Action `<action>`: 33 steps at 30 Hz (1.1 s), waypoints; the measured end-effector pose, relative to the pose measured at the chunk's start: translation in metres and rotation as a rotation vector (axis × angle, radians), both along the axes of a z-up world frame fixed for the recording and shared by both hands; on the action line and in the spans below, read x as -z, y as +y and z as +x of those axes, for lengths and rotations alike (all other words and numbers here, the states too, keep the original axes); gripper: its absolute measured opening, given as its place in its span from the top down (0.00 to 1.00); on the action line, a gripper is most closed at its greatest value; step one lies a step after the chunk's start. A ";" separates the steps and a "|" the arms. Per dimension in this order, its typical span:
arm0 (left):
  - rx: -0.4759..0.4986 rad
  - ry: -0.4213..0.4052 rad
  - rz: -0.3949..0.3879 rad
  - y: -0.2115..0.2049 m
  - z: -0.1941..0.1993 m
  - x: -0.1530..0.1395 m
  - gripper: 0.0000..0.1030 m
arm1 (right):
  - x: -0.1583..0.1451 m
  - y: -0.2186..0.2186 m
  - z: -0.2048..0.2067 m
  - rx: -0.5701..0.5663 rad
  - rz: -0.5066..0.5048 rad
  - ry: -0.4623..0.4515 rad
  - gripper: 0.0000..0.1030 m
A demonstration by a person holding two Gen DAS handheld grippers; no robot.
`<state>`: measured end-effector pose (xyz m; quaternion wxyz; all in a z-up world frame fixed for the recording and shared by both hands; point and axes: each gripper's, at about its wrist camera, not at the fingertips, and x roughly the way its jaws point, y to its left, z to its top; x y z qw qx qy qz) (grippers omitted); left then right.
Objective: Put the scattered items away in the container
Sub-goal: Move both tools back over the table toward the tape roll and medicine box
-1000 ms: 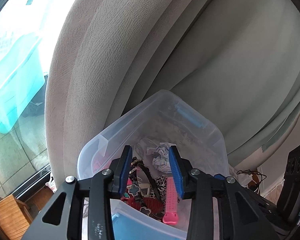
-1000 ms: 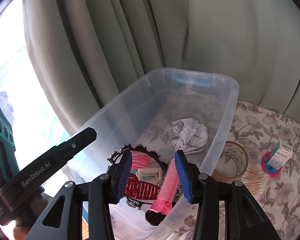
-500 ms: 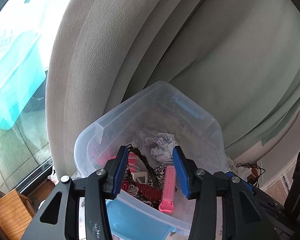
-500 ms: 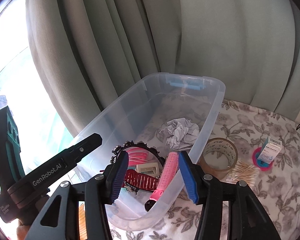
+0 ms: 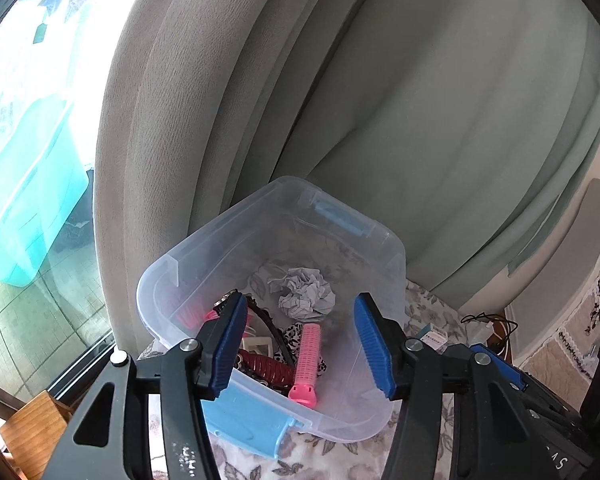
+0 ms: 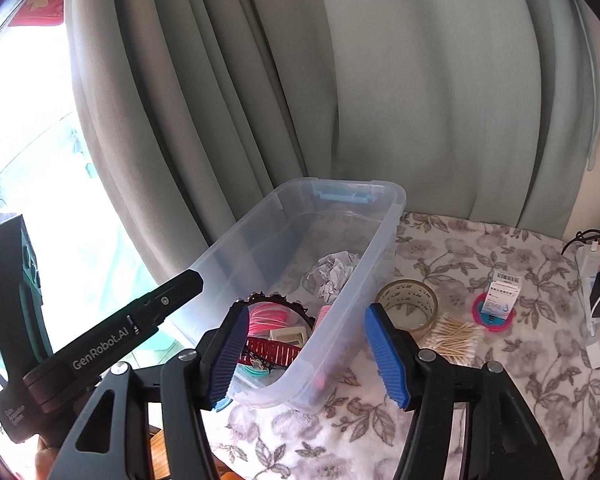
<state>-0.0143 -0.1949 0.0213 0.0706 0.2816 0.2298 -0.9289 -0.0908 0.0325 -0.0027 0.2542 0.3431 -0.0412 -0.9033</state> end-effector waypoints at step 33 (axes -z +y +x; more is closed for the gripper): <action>0.279 0.098 -0.234 0.215 -0.013 -0.018 0.39 | -0.019 0.173 0.061 0.315 -0.173 0.094 0.08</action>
